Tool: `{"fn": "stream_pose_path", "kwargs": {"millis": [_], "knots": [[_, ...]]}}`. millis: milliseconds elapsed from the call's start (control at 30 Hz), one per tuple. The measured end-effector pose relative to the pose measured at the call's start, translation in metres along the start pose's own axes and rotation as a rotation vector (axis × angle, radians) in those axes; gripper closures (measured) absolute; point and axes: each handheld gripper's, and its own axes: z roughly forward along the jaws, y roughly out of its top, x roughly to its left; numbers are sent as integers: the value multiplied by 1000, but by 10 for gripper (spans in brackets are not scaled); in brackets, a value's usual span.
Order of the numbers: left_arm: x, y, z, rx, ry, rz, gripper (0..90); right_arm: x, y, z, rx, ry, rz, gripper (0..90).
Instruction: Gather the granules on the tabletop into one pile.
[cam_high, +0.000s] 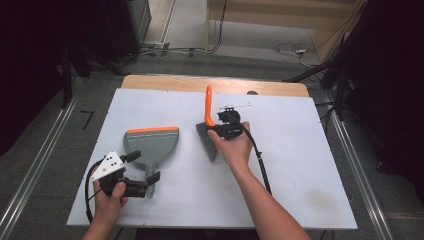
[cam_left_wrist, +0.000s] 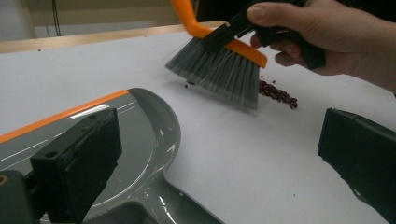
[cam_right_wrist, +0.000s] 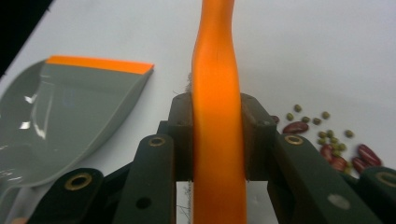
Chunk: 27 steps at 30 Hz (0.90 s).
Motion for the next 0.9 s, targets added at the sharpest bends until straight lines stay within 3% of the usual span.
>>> {"fn": "stream_pose_path", "kwargs": {"millis": [33, 67, 133, 500, 900], "knots": [[0, 0, 0, 0, 0, 0, 1, -1, 1, 5, 9, -10, 3, 687], [0, 0, 0, -1, -1, 1, 1, -6, 1, 10, 10, -51, 2, 684], [1, 0, -1, -1, -1, 1, 1, -12, 1, 10, 12, -37, 25, 684], [-2, 0, 2, 14, -2, 6, 1, -60, -16, -16, -21, -96, 115, 676], [-2, 0, 3, 20, 7, -3, 1, -84, -28, -34, -48, -141, 163, 674]]}}
